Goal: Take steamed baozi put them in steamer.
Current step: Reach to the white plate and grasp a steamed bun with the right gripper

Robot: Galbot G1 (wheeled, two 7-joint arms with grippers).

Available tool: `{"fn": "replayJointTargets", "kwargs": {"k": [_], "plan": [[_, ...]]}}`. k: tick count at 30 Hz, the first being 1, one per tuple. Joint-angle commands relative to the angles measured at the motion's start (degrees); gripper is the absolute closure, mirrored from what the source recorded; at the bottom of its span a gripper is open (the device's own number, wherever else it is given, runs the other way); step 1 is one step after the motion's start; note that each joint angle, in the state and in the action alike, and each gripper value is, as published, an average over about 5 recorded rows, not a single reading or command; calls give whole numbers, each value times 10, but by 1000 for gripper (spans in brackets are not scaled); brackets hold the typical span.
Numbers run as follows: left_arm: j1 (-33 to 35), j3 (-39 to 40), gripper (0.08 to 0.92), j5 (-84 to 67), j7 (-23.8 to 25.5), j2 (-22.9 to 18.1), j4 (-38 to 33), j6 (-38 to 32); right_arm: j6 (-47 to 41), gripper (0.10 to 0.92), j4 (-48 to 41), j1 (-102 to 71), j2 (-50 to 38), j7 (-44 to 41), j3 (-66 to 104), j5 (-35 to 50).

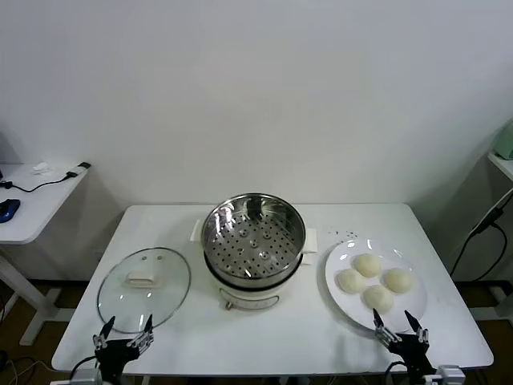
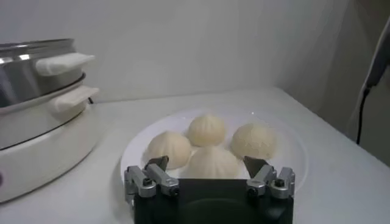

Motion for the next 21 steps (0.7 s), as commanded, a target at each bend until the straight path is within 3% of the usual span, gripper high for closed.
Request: {"fn": "replayJointTargets", "kwargs": {"k": [1, 6, 10, 15, 21], "plan": [[0, 1, 177, 0, 0, 1, -5, 1, -48, 203, 1, 73, -26, 7, 17, -49], [-7, 3, 177, -2, 0, 2, -9, 0, -119, 203, -67, 245, -150, -77, -21, -61], [-11, 6, 177, -2, 1, 3, -10, -1, -127, 203, -153, 372, -286, -248, -120, -106], [-13, 9, 177, -1, 2, 4, -9, -3, -35, 203, -254, 528, -414, -476, -312, -167], [-12, 14, 177, 3, 5, -1, -9, -6, 85, 203, -353, 806, -439, -677, -627, -216]]}}
